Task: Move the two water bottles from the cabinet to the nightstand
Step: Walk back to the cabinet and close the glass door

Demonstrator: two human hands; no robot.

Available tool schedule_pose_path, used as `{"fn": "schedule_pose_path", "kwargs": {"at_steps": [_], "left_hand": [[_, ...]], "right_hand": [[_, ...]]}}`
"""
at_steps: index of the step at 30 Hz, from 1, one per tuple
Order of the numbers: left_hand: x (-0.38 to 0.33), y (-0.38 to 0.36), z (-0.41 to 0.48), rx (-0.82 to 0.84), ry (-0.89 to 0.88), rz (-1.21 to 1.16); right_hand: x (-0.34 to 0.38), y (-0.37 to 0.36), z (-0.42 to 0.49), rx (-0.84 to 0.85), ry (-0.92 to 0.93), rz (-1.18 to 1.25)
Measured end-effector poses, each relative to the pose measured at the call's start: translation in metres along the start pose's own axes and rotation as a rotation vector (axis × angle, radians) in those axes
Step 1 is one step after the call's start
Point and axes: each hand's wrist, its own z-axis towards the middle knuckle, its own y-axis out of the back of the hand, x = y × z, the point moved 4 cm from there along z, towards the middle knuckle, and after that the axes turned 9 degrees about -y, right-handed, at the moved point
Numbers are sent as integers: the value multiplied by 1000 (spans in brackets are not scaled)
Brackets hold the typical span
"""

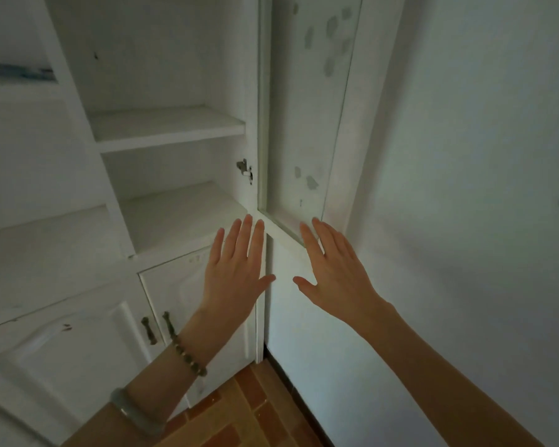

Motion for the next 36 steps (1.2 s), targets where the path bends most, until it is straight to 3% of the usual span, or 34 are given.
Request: {"fn": "schedule_pose_path", "kwargs": {"at_steps": [9,20,26,36], "left_hand": [[11,35,89,-132,16,42],[52,129,191,-393,26,213],[57,158,213,-496,-8,247],[80,144,183,-451,39,249]], "right_hand": [[-41,44,75,-176,39,-27],[-75,167,178,-465,32,-10],[-85,180,215,-415,-23,66],[-70,172,213,-356,46,288]]}}
